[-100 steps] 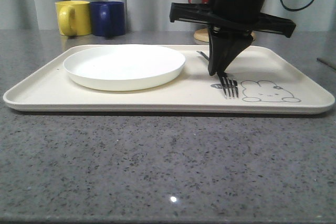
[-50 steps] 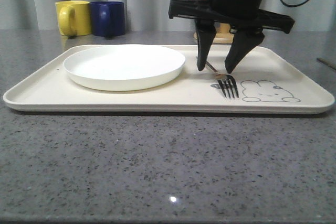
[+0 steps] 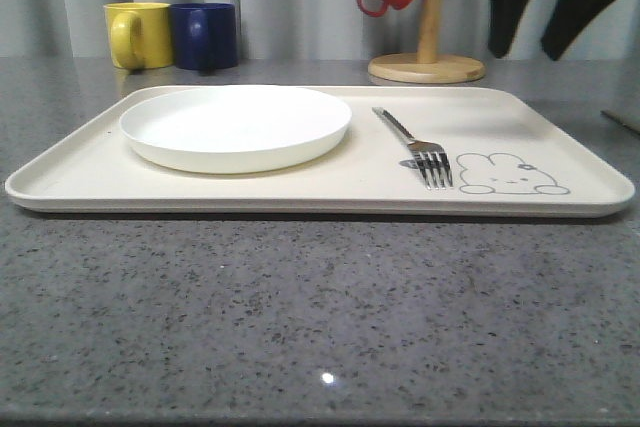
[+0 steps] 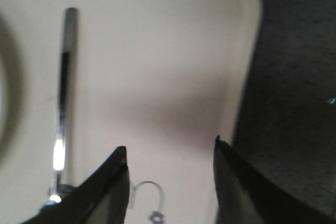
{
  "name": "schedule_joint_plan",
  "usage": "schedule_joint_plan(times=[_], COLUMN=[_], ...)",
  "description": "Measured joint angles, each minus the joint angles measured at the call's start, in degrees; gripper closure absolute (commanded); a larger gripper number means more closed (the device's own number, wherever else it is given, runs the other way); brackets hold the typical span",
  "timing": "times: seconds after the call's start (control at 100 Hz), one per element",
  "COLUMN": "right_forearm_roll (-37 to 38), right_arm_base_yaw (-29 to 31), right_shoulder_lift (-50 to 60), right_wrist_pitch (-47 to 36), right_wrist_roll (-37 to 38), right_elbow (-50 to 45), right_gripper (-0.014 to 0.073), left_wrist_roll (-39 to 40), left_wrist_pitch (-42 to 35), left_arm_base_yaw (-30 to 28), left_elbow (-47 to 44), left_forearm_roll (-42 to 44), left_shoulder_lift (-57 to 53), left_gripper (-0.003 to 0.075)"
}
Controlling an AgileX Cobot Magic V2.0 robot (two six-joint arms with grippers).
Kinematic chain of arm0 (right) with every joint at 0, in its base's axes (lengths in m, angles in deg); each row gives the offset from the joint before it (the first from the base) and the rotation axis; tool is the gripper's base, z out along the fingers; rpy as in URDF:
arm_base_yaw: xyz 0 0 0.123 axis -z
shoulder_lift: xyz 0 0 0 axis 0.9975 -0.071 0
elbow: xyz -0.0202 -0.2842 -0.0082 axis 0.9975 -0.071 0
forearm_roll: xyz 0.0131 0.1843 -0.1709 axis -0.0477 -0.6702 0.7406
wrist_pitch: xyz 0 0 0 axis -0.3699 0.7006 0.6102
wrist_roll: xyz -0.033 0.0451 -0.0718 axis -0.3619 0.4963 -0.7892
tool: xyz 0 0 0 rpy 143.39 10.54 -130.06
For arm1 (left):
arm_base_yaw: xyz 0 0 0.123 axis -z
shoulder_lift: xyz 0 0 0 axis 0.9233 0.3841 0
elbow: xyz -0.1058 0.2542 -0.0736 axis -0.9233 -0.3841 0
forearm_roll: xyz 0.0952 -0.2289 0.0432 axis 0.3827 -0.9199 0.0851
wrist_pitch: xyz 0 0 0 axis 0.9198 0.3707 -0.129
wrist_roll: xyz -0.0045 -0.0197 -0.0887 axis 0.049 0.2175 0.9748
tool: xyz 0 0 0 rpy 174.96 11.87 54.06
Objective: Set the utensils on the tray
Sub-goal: 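Grasp the silver chopsticks on the table with the right gripper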
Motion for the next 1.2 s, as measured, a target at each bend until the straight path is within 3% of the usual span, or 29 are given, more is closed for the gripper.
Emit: schedule_joint_plan(times=[0.22, 0.41, 0.72, 1.2], right_forearm_roll=[0.3, 0.4, 1.4, 2.1], right_arm_base_yaw=[8.4, 12.1, 14.5, 14.7], right_shoulder_lift=[0.0, 0.1, 0.1, -2.4], right_wrist_pitch=[1.5, 1.3, -0.9, -1.6], right_wrist_roll=[-3.4, -4.7, -5.1, -5.3], right_elbow=[-0.4, -3.3, -8.7, -9.7], right_gripper=[0.0210, 0.0210, 0.0210, 0.0211], left_wrist_roll=[0.0, 0.0, 0.0, 0.0], left_wrist_pitch=[0.0, 0.0, 0.0, 0.0], left_arm_base_yaw=[0.0, 0.0, 0.0, 0.0], left_elbow=[0.0, 0.0, 0.0, 0.0], left_forearm_roll=[0.0, 0.0, 0.0, 0.0], left_shoulder_lift=[0.0, 0.0, 0.0, 0.0], left_gripper=[0.0738, 0.0738, 0.0738, 0.0738])
